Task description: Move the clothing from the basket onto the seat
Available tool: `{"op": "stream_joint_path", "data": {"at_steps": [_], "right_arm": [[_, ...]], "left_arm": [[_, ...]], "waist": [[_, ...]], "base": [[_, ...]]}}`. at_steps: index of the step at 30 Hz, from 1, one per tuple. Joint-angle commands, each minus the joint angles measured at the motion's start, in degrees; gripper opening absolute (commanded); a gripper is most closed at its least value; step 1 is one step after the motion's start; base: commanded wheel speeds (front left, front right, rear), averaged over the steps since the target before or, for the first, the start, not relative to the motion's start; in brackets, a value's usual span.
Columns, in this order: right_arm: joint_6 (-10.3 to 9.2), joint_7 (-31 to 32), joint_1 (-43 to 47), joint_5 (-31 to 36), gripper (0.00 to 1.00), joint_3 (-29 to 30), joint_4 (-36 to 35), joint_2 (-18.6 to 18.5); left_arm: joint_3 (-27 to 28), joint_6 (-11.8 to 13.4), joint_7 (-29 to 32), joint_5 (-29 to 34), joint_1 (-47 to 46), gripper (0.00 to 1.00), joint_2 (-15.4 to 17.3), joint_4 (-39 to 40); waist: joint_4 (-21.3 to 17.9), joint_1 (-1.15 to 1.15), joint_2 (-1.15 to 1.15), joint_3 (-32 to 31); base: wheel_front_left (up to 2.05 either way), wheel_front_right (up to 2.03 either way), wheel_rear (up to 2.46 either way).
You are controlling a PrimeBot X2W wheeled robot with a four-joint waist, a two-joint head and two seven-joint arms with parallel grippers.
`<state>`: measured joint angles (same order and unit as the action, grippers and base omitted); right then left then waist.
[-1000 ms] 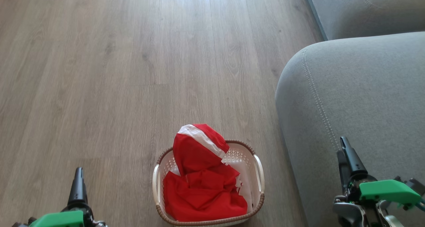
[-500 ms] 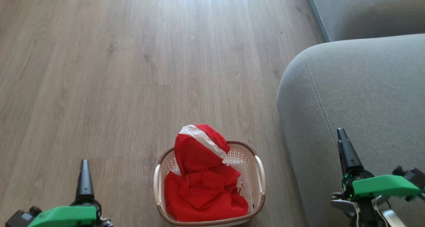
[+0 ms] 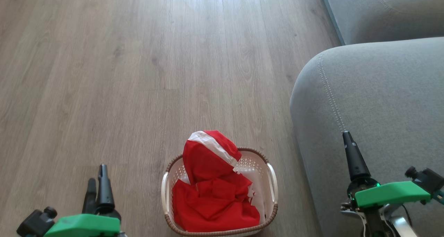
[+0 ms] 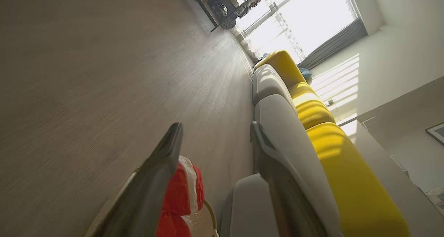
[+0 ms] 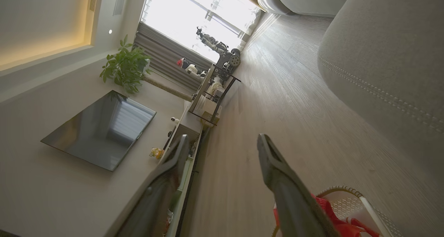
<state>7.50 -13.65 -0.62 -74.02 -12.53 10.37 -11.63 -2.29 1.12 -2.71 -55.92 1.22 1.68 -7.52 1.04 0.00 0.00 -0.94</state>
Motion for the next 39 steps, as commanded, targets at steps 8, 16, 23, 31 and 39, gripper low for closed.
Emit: {"op": "stream_joint_path", "data": {"at_steps": [8,16,23,31,39], "right_arm": [[0.0,-0.5,-1.0,8.7,1.0,0.7,-2.4,0.8],[-0.01,-0.6,-0.3,16.1,1.0,1.5,-2.6,1.8],[-0.01,-0.7,0.0,23.1,1.0,2.5,-2.3,2.8],[-0.01,-0.8,0.1,29.1,1.0,3.5,-1.8,3.7],[-0.01,-0.9,0.2,36.0,1.0,4.7,-1.5,4.8]], "left_arm": [[-0.3,0.5,-1.9,7.8,0.3,1.0,0.8,1.7],[-0.9,0.8,-3.2,14.1,1.1,1.0,0.9,1.2],[-1.1,1.3,-4.6,20.1,1.6,1.0,0.9,0.9],[-1.2,1.7,-5.7,25.2,2.0,1.0,1.0,0.9],[-1.1,2.0,-7.1,30.6,2.6,1.0,1.0,0.8]], "waist": [[0.1,0.0,0.0,-0.3],[0.3,0.0,0.0,-0.7],[0.4,0.0,0.0,-0.9],[0.4,0.0,0.0,-1.0],[0.5,0.0,0.0,-1.1]], "base": [[0.0,0.0,0.0],[0.0,0.0,0.0],[0.0,0.0,0.0],[0.0,0.0,0.0],[0.0,0.0,0.0]]}}
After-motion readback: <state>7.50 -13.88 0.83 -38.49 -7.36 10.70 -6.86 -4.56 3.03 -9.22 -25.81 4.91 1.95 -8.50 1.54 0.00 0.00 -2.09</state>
